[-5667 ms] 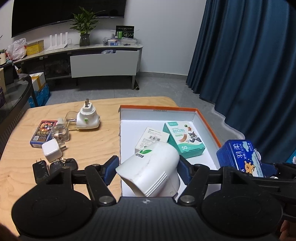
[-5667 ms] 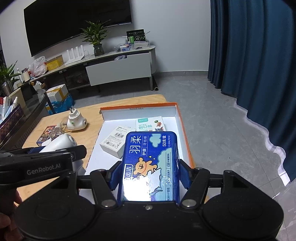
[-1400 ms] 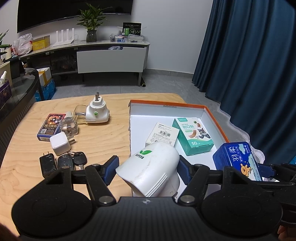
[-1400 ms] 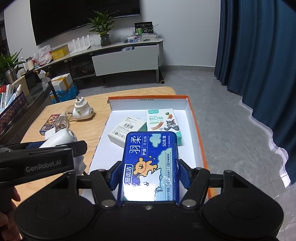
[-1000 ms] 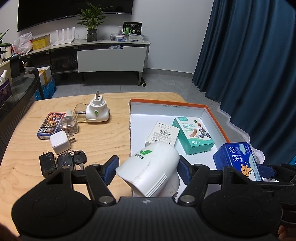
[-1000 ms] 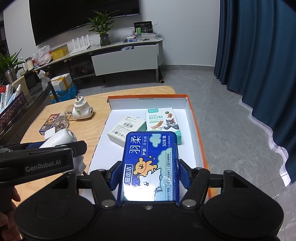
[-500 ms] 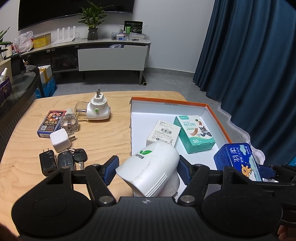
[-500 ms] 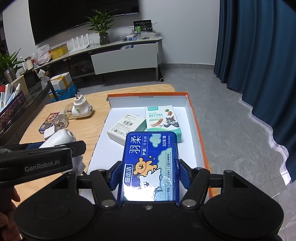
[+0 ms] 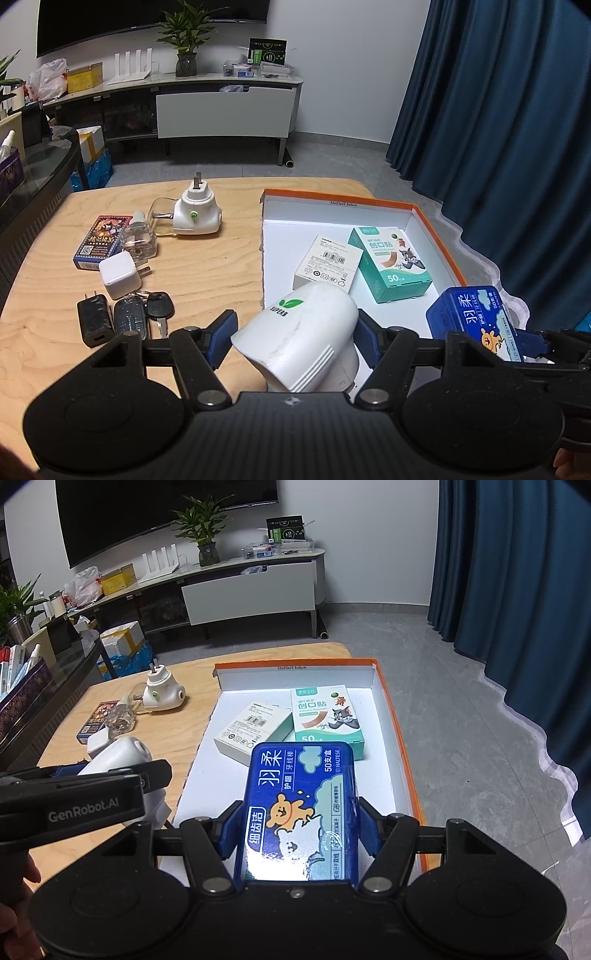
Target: Organize rigid objects
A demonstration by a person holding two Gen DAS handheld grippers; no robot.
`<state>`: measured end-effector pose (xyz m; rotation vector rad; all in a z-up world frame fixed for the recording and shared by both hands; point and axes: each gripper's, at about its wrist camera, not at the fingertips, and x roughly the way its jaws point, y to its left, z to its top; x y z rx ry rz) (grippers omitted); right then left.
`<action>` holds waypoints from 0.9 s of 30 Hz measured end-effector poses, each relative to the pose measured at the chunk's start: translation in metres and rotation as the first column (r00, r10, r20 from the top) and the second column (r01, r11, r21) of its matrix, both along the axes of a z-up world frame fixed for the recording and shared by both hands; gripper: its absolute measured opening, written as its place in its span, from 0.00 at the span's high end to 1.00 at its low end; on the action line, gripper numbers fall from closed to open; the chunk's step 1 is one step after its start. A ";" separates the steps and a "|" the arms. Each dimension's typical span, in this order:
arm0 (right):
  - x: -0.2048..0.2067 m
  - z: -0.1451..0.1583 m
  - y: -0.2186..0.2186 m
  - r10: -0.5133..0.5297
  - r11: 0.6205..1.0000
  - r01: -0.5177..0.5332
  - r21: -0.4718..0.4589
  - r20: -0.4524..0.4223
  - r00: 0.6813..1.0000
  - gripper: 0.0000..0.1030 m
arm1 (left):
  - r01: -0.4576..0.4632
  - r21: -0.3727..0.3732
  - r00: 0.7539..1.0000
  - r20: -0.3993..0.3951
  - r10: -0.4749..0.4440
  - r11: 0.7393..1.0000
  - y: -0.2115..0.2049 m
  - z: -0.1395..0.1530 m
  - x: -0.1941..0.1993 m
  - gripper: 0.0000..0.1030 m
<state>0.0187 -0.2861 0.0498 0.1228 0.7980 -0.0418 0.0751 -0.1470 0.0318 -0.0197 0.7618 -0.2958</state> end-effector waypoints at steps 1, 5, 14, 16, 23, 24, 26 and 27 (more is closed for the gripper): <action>0.001 0.000 0.000 0.000 1.000 0.000 0.001 -0.001 1.000 0.27 | 0.000 0.000 1.000 -0.001 0.000 1.000 0.000 0.000 0.001 0.34; 0.004 -0.002 0.001 -0.001 1.000 0.001 0.002 -0.008 1.000 0.27 | 0.002 0.000 1.000 -0.004 -0.002 1.000 -0.001 -0.001 0.001 0.34; 0.011 -0.007 -0.007 0.000 0.999 0.001 0.045 -0.030 1.000 0.27 | 0.018 -0.006 1.000 -0.020 -0.018 1.000 -0.004 -0.007 0.002 0.34; 0.017 -0.010 -0.009 0.005 0.999 -0.004 0.044 -0.039 0.999 0.27 | 0.020 -0.004 1.000 -0.022 -0.020 1.000 -0.004 -0.008 0.003 0.34; 0.041 -0.028 -0.018 0.002 0.999 0.003 0.051 -0.097 0.995 0.27 | 0.017 0.008 0.999 -0.035 -0.017 1.000 -0.002 -0.013 0.008 0.34; 0.045 -0.030 -0.021 -0.003 0.999 0.008 0.047 -0.102 0.995 0.27 | 0.018 0.010 0.999 -0.038 -0.018 1.000 -0.003 -0.014 0.009 0.34; 0.049 -0.033 -0.024 -0.010 0.999 0.015 0.044 -0.107 0.994 0.27 | 0.022 0.007 0.999 -0.047 -0.022 1.000 -0.005 -0.016 0.012 0.34; 0.051 -0.033 -0.026 -0.013 0.999 0.018 0.048 -0.105 0.994 0.27 | 0.025 0.005 0.998 -0.050 -0.024 1.000 -0.006 -0.017 0.014 0.34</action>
